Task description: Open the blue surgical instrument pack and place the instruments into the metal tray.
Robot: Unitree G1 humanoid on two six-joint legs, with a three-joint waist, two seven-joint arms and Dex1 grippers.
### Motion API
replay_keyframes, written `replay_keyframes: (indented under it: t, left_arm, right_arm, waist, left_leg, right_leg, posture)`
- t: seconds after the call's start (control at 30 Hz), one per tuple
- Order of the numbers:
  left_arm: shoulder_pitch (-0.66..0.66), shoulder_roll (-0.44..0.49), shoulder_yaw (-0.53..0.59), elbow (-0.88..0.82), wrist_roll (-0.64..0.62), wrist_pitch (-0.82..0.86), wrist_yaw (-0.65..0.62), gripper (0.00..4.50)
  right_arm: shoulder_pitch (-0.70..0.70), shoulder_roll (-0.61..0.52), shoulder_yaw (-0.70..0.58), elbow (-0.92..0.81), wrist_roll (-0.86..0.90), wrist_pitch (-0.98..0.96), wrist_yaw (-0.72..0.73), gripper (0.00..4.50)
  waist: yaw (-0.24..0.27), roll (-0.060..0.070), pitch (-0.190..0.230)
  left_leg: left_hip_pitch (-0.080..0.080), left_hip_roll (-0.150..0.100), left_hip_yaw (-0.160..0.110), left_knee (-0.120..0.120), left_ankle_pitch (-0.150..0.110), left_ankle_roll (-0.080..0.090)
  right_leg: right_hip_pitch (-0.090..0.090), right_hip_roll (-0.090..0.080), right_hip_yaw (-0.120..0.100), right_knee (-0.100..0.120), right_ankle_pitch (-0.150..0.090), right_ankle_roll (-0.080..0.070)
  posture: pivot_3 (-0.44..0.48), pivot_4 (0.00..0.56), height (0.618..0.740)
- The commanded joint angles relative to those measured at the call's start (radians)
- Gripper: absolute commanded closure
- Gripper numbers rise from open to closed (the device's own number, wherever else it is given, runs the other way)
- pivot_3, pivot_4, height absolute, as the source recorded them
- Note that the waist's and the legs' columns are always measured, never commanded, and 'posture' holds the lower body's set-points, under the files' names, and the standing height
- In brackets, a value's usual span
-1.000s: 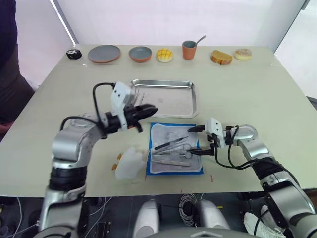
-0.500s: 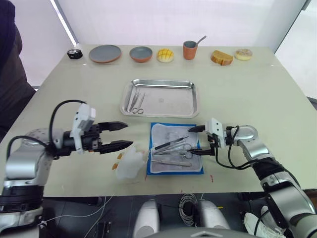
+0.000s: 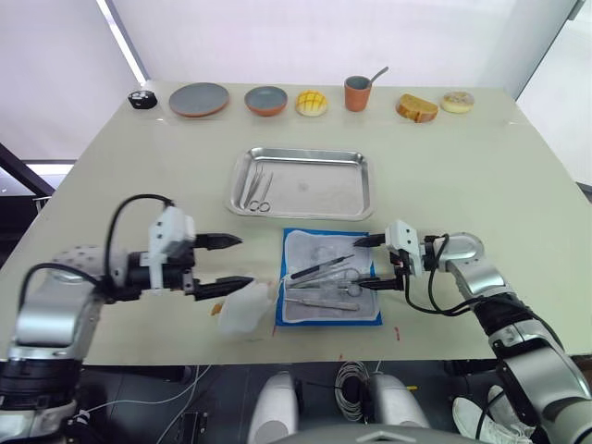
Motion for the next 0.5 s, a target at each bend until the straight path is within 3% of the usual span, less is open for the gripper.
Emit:
replay_keyframes:
  t: [0.03, 0.13, 0.17, 0.27, 0.33, 0.5]
  left_arm:
    - [-0.062, 0.001, -0.059, -0.079, 0.025, 0.086, 0.082, 0.04]
    - [-0.114, -0.034, -0.131, -0.091, 0.053, 0.121, 0.137, 0.04]
    - [-0.136, -0.054, -0.161, -0.091, 0.063, 0.130, 0.155, 0.28]
    - [-0.170, -0.081, -0.220, -0.091, 0.094, 0.128, 0.175, 1.27]
    - [-0.196, -0.101, -0.262, -0.080, 0.123, 0.115, 0.189, 2.39]
    - [-0.247, -0.144, -0.362, -0.034, 0.216, 0.048, 0.212, 2.39]
  right_arm:
    - [0.044, -0.033, 0.038, 0.059, -0.065, 0.041, 0.000, 0.00]
    - [0.045, -0.034, 0.037, 0.057, -0.065, 0.042, -0.002, 0.00]
    - [0.046, -0.033, 0.036, 0.055, -0.065, 0.043, -0.004, 0.00]
    - [0.049, -0.032, 0.036, 0.051, -0.065, 0.044, -0.008, 0.00]
    - [0.053, -0.031, 0.038, 0.045, -0.065, 0.047, -0.010, 0.00]
    - [0.058, -0.030, 0.036, 0.037, -0.065, 0.052, -0.016, 0.00]
  waist:
    - [0.000, 0.000, 0.000]
    - [0.002, 0.000, 0.000]
    - [0.002, 0.000, 0.000]
    - [0.004, 0.000, 0.000]
    - [0.004, 0.000, 0.000]
    - [0.007, 0.000, 0.000]
  left_leg:
    - [0.000, 0.000, 0.000, 0.000, 0.000, 0.000]
    - [0.000, 0.000, 0.000, 0.000, 0.000, 0.000]
    - [0.000, 0.000, 0.000, 0.000, 0.000, 0.000]
    - [0.000, 0.000, 0.000, 0.000, 0.000, 0.000]
    - [0.000, 0.000, 0.000, 0.000, 0.000, 0.000]
    - [0.000, 0.000, 0.001, 0.000, 0.000, 0.000]
  right_leg:
    - [0.000, 0.000, 0.000, 0.000, 0.000, 0.000]
    - [0.000, 0.000, 0.001, 0.000, 0.000, 0.000]
    - [0.000, 0.000, 0.001, 0.000, 0.000, 0.000]
    - [0.000, 0.000, 0.001, 0.000, 0.000, 0.000]
    - [0.000, 0.001, 0.001, 0.000, 0.000, 0.000]
    - [0.000, 0.001, 0.001, 0.000, 0.000, 0.000]
  posture:
    - [0.000, 0.150, 0.740]
    - [0.000, 0.150, 0.740]
    - [0.000, 0.150, 0.740]
    - [0.000, 0.150, 0.740]
    - [0.000, 0.150, 0.740]
    - [0.000, 0.150, 0.740]
